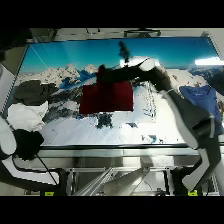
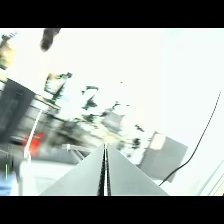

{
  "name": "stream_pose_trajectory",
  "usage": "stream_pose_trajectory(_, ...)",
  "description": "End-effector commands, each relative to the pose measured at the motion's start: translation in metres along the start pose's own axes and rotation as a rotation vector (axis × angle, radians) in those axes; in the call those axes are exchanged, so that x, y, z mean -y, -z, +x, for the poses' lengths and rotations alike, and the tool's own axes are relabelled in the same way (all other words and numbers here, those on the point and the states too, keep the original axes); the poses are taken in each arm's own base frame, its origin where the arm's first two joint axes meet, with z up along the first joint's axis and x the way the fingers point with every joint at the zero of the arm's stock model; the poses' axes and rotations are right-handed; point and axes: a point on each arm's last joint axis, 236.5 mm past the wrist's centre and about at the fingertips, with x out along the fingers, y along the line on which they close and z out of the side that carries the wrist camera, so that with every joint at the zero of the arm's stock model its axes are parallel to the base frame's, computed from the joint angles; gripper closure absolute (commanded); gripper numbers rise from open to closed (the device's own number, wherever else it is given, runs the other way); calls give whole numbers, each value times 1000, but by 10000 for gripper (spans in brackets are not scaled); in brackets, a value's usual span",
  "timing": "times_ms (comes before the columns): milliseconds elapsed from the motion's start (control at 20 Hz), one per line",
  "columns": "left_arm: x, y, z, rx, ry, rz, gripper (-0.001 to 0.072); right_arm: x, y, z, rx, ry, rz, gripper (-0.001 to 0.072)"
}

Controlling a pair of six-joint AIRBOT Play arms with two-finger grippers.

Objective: Fold the shirts.

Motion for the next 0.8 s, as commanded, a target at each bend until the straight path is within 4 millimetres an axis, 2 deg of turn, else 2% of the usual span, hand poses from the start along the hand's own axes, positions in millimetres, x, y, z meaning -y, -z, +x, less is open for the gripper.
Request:
stream_pose_trajectory(0, 30, -2, -12, -24, -87, 108, 686, 27, 47, 101, 83, 55, 40, 392)
stream_pose_trajectory(50, 30, -2, -14, -24, -89, 107, 686, 35, 54, 110, 82, 45, 101, 210)
stream_pose_trajectory(100, 30, -2, -15, -22, -94, 108, 687, 37, 54, 109, 80, 29, 138, 170)
stream_pose_trajectory(150, 30, -3, -15, -20, -95, 108, 687, 39, 48, 101, 69, 13, 144, 173)
stream_pose_trajectory(200, 29, -3, -15, -18, -95, 108, 687, 39, 38, 85, 55, -11, 139, 231)
stream_pose_trajectory(250, 29, -3, -15, -19, -95, 108, 688, 40, 26, 63, 37, -41, 125, 342)
stream_pose_trajectory(350, 29, -3, -15, -21, -98, 107, 689, 53, 3, 1, -21, -71, 131, 339)
stream_pose_trajectory(450, 23, -1, -16, -24, -118, 96, 689, 86, -5, -63, -86, -22, 198, 339)
stream_pose_trajectory(500, 15, 1, -17, -28, -138, 81, 689, 110, -2, -94, -126, 41, 230, 338)
stream_pose_trajectory(550, 7, 5, -18, -33, -152, 55, 689, 140, 7, -119, -167, 141, 275, 287)
stream_pose_trajectory(600, 1, 8, -19, -30, -152, 32, 689, 167, 17, -136, -201, 236, 311, 161)
stream_pose_trajectory(650, -4, 11, -19, -23, -141, 7, 689, 191, 29, -148, -232, 325, 339, 109)
stream_pose_trajectory(750, -13, 16, -18, -8, -126, -37, 689, 215, 45, -148, -268, 394, 357, 109)
